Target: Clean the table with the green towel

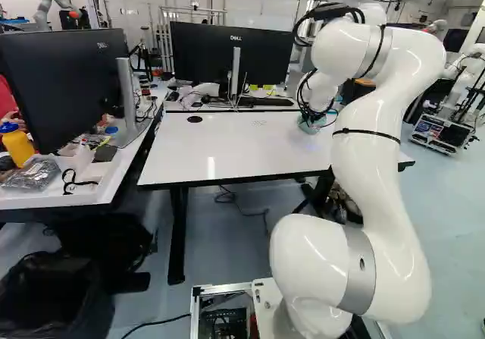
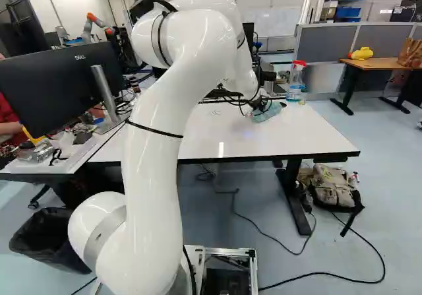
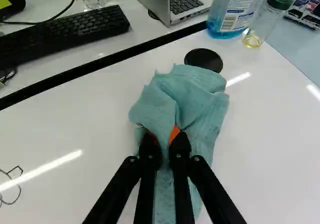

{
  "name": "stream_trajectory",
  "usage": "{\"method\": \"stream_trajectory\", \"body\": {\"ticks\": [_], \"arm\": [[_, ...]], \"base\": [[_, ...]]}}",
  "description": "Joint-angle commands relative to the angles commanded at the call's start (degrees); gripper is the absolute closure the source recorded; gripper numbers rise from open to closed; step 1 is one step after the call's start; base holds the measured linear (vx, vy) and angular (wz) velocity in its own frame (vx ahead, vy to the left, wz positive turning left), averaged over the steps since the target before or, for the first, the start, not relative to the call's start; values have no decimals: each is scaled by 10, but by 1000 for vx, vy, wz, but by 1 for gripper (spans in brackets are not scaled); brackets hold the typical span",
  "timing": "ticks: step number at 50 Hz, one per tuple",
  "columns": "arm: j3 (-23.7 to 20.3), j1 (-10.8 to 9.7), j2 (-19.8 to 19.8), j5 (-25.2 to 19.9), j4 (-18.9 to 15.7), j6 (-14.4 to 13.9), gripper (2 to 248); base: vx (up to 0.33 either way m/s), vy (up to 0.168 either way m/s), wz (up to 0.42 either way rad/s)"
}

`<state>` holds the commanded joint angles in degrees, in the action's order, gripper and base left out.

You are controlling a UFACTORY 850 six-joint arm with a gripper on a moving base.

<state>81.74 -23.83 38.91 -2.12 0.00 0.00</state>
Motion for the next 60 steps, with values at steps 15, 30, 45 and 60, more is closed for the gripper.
{"method": "stream_trajectory", "body": {"ticks": [15, 30, 45, 60], "arm": [[-53, 3, -38, 0, 0, 0, 211], [-106, 4, -77, 0, 0, 0, 211], [-149, 4, -109, 0, 0, 0, 211], [-151, 5, -114, 0, 0, 0, 211]], "base": [[0, 0, 0], [0, 0, 0], [0, 0, 0], [0, 0, 0]]}}
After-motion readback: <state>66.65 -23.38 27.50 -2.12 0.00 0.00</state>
